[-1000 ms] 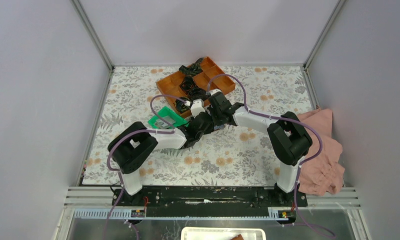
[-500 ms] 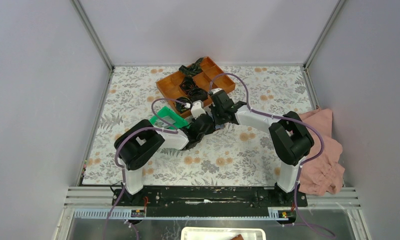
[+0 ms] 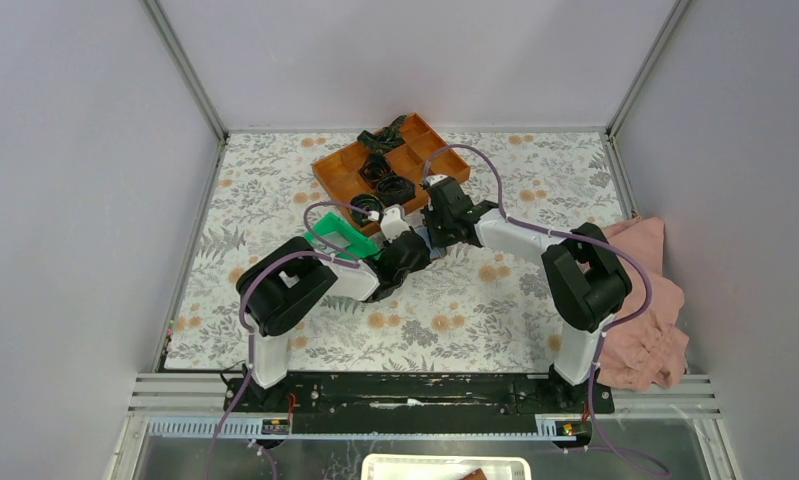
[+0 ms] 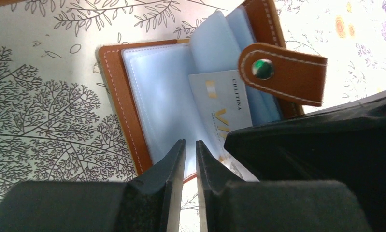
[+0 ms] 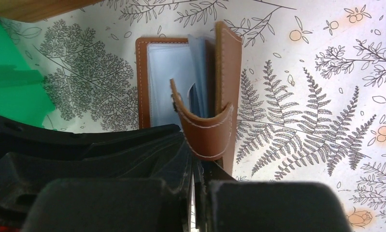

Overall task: Put the credit cards into the card holder
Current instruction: Open the card holder at the center of the board.

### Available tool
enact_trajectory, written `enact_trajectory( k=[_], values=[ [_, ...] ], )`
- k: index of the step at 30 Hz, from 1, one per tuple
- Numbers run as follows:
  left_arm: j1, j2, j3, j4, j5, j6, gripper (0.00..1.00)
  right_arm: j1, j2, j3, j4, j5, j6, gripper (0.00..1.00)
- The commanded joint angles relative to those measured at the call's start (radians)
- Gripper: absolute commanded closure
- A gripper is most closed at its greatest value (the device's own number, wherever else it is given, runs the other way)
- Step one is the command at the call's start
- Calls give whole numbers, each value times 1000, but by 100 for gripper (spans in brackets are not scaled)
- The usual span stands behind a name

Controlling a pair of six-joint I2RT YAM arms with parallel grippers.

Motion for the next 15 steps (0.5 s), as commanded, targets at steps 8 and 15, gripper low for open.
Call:
enact_trajectory(
  k=[8,15],
  values=[
    [10,21,48,-154,-61,-2,80,-83,-35,-7,-33,-146,42,100],
    [20,5,52,-227,-84,15,80,-135,-29,-23,-25,-173,41,100]
  ],
)
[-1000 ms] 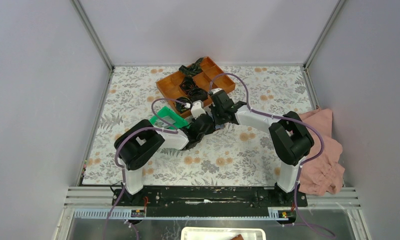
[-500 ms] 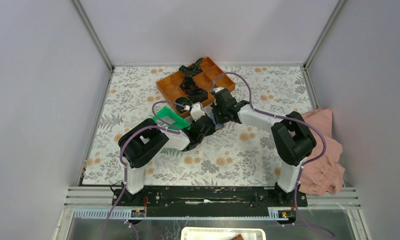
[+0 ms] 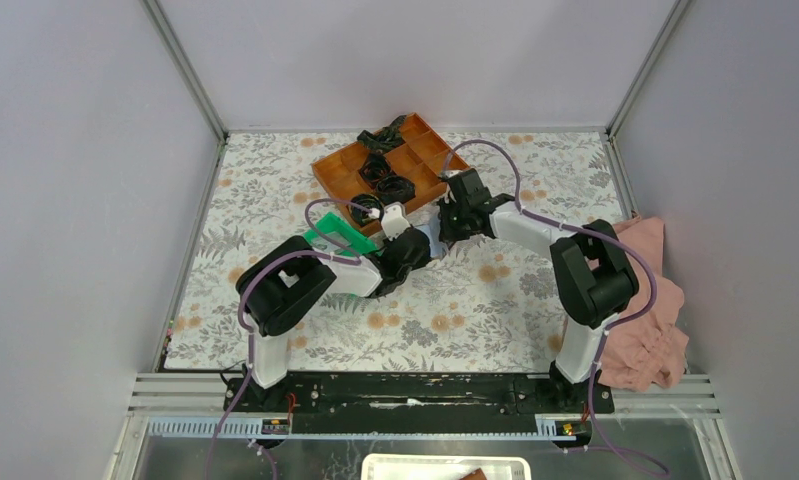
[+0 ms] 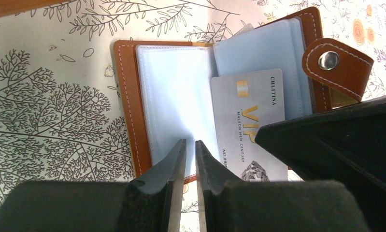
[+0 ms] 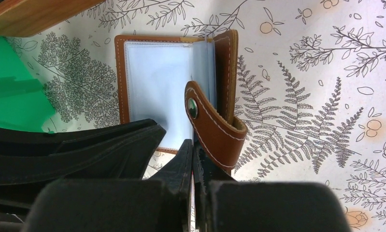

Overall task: Put the credit cards into the card holder
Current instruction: Open the card holder at the center of the board.

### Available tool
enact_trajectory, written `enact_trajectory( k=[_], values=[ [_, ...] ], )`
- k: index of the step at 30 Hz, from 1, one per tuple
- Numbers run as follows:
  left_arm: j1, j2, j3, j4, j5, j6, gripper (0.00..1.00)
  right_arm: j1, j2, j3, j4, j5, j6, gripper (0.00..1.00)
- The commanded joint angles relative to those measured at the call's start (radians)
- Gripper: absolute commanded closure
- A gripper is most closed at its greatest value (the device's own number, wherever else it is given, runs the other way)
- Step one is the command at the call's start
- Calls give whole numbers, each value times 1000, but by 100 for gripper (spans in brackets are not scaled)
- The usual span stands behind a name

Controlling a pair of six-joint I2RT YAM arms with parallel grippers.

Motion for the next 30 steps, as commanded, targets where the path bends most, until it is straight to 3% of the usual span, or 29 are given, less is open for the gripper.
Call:
enact_trajectory(
  k=[1,30],
  values=[
    [14,2,4,-129,-53,32,80,-29,-15,-14,-15,-48,7,100],
    [35,89,96,-312,-42,77,80,-193,90,3,74,-251,57,100]
  ],
)
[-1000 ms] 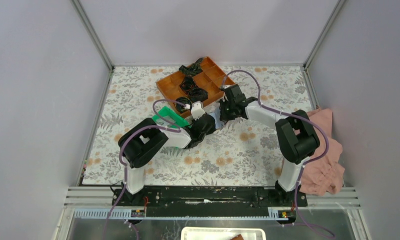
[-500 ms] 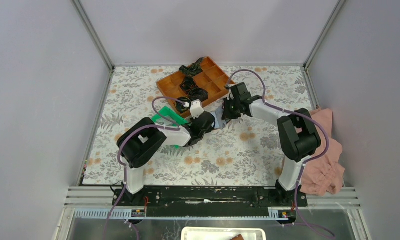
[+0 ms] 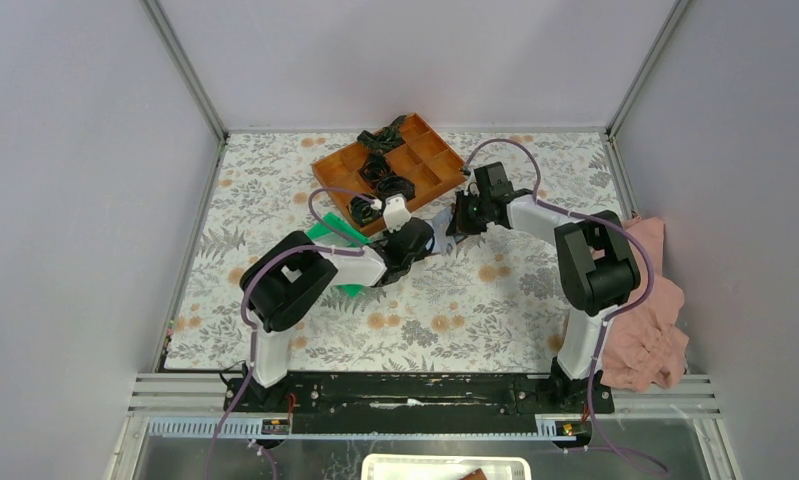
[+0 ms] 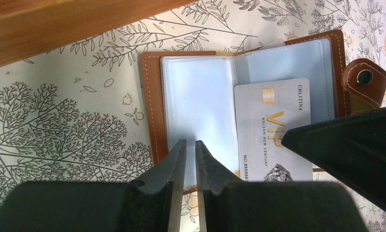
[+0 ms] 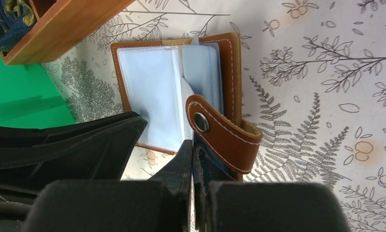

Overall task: Put the credit cards into the card holder
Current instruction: Open the card holder at the center of the board.

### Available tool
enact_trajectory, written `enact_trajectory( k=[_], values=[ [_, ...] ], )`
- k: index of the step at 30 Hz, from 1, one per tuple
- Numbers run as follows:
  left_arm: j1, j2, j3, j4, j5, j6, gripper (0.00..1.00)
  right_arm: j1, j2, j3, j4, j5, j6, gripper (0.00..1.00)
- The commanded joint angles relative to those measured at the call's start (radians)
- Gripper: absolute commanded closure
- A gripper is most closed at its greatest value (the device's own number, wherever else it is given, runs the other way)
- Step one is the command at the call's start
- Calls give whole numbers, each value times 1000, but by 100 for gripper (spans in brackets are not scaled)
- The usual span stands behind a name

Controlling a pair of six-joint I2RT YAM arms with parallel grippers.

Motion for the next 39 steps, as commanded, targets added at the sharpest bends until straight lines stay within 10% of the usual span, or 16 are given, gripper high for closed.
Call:
enact_trajectory(
  k=[1,39],
  values=[
    [9,64,0,-170,-4,32,80,-40,43,14,14,-22,0,100],
    [9,95,10,-229,3,18,83,-105,151,97,29,-94,-15,100]
  ],
)
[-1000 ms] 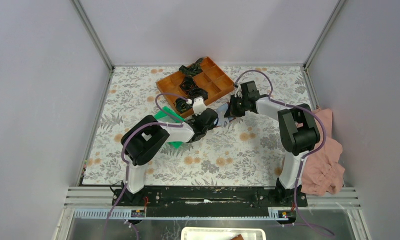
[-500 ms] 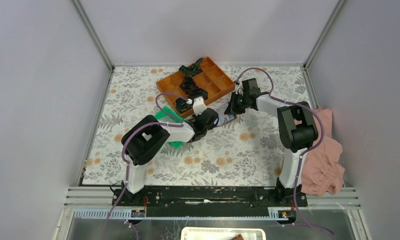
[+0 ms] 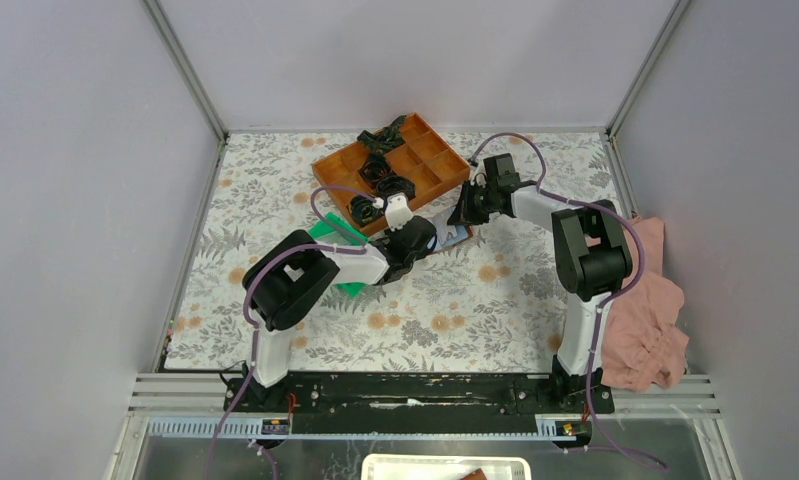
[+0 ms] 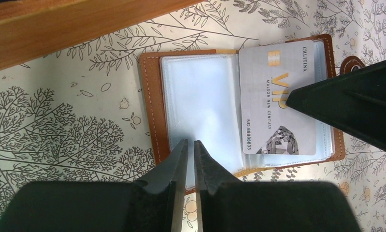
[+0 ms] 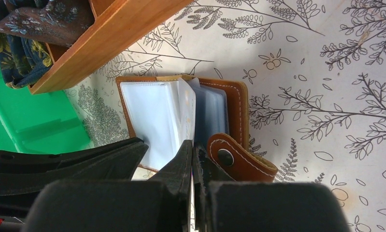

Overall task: Put the credit cards into the card holder
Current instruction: Open the card holder at the center of the board.

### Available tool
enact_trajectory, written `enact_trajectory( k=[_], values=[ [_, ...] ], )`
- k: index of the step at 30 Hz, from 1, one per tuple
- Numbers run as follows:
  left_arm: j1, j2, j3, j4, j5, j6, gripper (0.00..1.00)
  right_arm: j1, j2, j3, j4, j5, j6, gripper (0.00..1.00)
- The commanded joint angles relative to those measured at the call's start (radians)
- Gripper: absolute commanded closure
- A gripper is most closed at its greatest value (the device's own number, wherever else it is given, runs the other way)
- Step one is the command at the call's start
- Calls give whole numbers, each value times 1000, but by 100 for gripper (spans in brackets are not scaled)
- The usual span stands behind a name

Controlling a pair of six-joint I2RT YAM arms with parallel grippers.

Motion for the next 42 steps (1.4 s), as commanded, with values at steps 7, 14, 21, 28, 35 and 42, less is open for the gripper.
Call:
enact_trajectory(
  k=[7,14,21,28,35,42],
  values=[
    [8,74,-30,-194,10,16,83,-17,38,-32,14,9,-28,100],
    [7,68,-26,-206,-1,23,84,-13,37,-63,22,6,-22,100],
    [7,65,-19,-219,-11,39,84,-11,32,-83,24,2,-21,100],
    [6,83,-16,-230,-10,52,84,-8,14,-101,37,-12,-16,100],
    [6,83,-26,-240,-28,63,85,-8,-20,-114,63,-40,11,100],
    [7,90,-28,-242,-32,64,85,-8,-45,-137,98,-72,38,100]
  ],
)
